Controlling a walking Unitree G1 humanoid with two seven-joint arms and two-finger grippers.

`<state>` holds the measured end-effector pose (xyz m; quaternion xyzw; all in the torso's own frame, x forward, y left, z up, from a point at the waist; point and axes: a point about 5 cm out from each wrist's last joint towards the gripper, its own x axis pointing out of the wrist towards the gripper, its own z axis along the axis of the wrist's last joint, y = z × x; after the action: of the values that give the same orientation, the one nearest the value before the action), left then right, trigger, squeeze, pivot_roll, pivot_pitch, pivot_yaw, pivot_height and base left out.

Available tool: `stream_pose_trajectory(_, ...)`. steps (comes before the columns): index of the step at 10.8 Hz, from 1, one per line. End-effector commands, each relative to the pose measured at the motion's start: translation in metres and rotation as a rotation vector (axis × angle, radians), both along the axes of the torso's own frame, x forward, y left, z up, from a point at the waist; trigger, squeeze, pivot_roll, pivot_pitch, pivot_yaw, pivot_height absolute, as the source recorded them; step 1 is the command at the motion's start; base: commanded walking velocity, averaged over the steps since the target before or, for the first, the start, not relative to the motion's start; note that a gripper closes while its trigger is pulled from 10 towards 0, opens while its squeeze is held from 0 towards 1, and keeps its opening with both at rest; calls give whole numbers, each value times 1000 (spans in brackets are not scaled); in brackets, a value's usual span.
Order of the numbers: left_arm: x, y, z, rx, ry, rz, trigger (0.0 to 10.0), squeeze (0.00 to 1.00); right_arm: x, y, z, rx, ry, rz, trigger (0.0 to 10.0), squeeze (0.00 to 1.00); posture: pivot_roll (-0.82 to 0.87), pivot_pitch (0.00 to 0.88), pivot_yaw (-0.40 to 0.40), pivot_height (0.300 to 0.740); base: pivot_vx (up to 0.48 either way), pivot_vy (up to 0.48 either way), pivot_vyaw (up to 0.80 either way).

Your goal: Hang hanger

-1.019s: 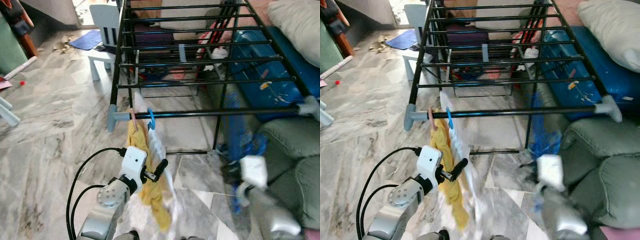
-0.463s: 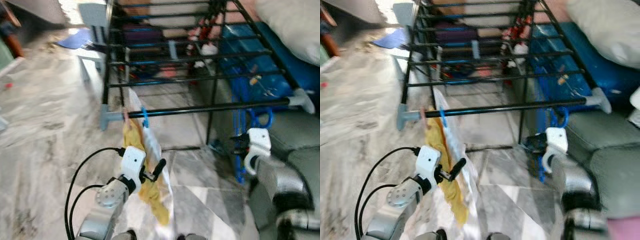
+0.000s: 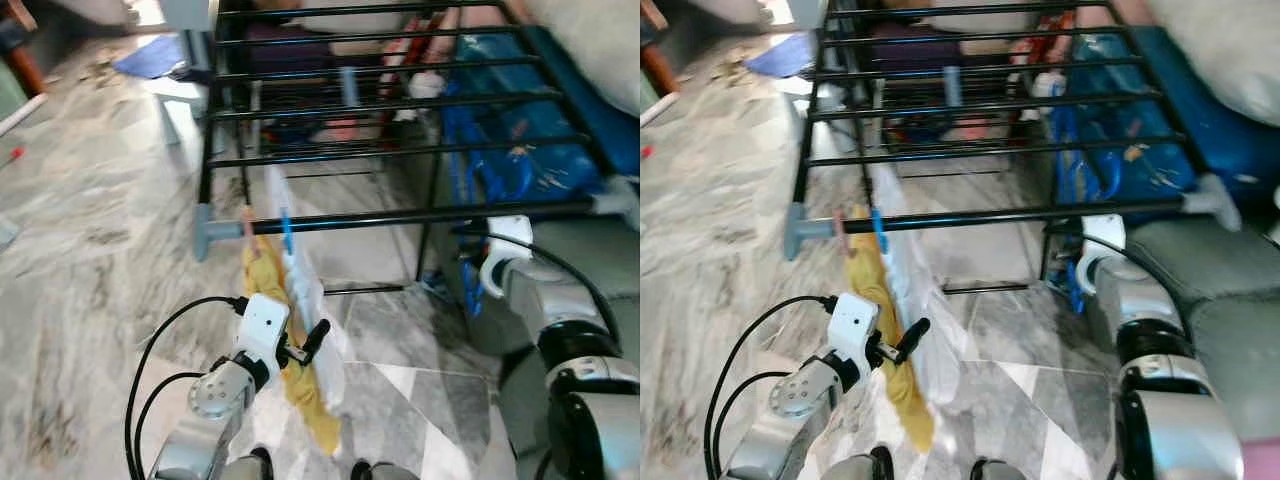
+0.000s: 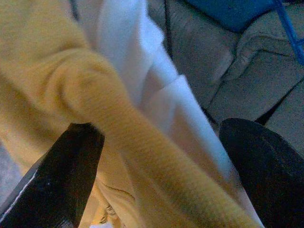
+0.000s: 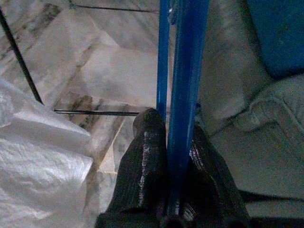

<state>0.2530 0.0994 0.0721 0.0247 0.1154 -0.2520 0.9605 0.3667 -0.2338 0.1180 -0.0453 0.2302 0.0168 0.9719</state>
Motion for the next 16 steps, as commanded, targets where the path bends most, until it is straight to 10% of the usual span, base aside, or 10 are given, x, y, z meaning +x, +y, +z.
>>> stream_pose_trajectory(1, -2, 3, -1, 12, 9, 13, 10000, 0, -10, -4, -15, -13, 42, -4, 10000, 0, 0, 171, -21, 740, 0, 0, 0)
stream_pose_trajectory(5, 1, -4, -4, 28, 25, -37, 10000, 0, -55, 19, -73, 43, 200, 32, 10000, 0, -38, 173, 2, 740, 0, 0, 0)
stream_pose_trajectory(9, 0, -1, -5, 30, 30, -28, 10000, 0, -66, 23, -40, 50, 24, -17, 10000, 0, -39, 175, 1, 740, 0, 0, 0)
stream_pose_trajectory(16, 4, 0, -5, 46, 29, -38, 10000, 0, -50, -31, -1, -13, -67, -195, 10000, 0, -35, 164, 10, 740, 0, 0, 0)
